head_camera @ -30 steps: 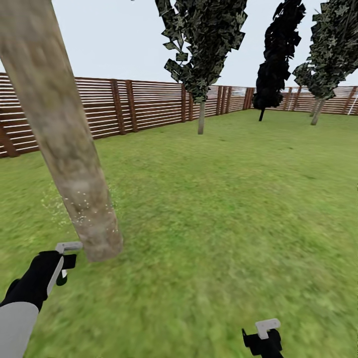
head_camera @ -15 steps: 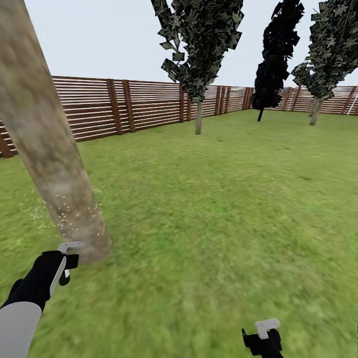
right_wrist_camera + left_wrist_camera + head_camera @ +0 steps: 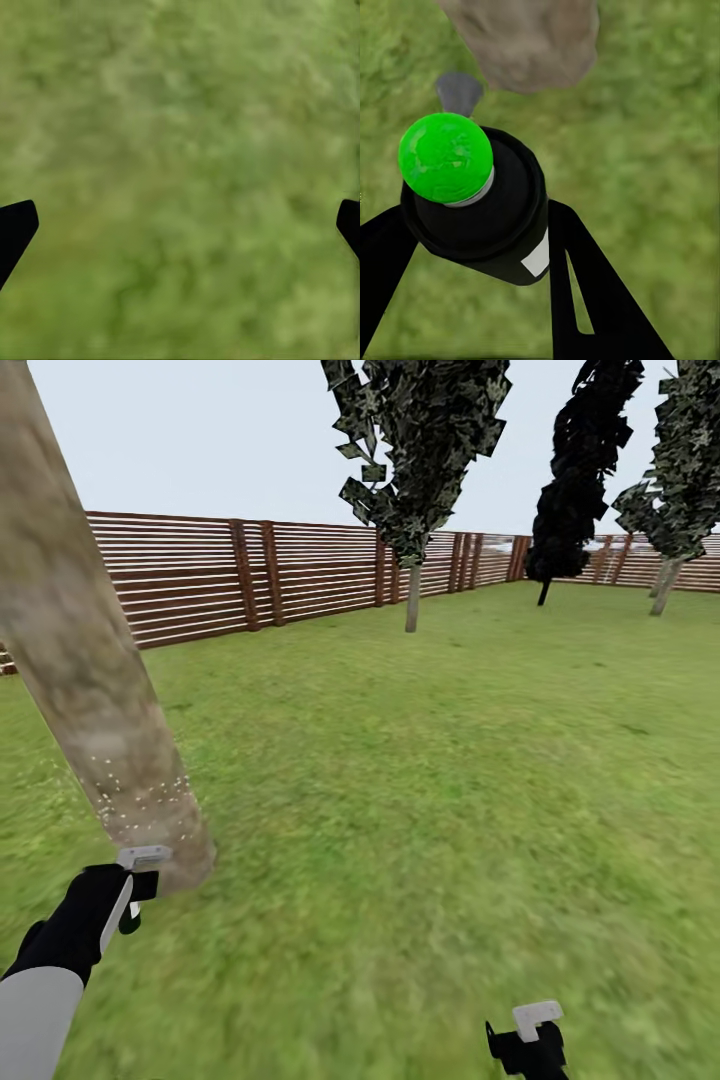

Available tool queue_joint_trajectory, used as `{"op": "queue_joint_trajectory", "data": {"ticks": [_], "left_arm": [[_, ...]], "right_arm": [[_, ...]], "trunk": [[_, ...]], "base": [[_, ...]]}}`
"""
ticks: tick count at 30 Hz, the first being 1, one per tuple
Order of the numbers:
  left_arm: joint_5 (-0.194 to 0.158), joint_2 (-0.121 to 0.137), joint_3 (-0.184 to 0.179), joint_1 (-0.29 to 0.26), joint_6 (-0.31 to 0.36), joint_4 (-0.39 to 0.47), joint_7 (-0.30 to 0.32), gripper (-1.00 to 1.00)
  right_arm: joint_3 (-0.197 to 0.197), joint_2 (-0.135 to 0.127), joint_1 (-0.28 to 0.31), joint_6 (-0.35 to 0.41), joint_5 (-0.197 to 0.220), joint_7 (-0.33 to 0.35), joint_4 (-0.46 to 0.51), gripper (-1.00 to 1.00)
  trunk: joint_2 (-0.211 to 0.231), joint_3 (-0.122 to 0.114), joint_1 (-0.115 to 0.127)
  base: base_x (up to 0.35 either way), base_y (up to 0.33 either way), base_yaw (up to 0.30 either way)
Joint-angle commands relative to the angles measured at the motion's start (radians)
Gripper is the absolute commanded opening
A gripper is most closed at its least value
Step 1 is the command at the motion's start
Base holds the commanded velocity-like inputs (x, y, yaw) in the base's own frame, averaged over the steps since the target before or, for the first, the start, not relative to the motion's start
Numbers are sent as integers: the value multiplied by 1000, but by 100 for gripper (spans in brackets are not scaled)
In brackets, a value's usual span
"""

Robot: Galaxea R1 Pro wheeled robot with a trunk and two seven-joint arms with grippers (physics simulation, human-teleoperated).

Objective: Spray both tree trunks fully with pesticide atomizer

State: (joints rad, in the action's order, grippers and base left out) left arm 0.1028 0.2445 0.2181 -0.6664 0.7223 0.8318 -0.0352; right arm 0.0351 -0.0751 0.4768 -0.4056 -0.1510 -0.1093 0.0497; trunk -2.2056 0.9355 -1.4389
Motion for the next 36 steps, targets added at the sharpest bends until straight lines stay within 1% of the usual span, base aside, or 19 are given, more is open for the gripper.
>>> {"op": "queue_joint_trajectory", "data": {"ticks": [1, 8, 18, 28, 32, 35, 36], "left_arm": [[11, -1, 1, -1, 5, 1, 5, -100], [14, 0, 3, -1, 5, -1, 3, -100], [14, 1, 3, -1, 5, -1, 3, -100], [14, 2, 4, -1, 5, 2, 3, -100], [13, 0, 3, -1, 5, 5, 4, -100], [11, -1, 4, 1, 4, -3, 5, -100], [8, -1, 5, 10, 3, -9, 7, -100]], "right_arm": [[3, 0, 0, -1, -10, -9, -1, 100], [3, 0, 0, -1, -10, -9, -1, 100], [3, 0, 0, -1, -10, -9, -1, 100], [3, 0, 0, -1, -10, -9, -1, 100], [3, 1, 0, -1, -10, -9, -1, 100], [3, 0, 0, -1, -10, -9, -1, 100], [3, 0, 0, -1, -10, -8, -1, 100]], "trunk": [[0, 1, 0], [0, 1, 0], [0, 1, 0], [0, 1, 0], [0, 1, 0], [0, 1, 0], [0, 1, 0]], "base": [[155, -240, 275], [212, -204, 267], [254, -172, 24], [198, -214, 261], [95, -256, 276], [-160, -227, 275], [-261, -173, 233]]}}
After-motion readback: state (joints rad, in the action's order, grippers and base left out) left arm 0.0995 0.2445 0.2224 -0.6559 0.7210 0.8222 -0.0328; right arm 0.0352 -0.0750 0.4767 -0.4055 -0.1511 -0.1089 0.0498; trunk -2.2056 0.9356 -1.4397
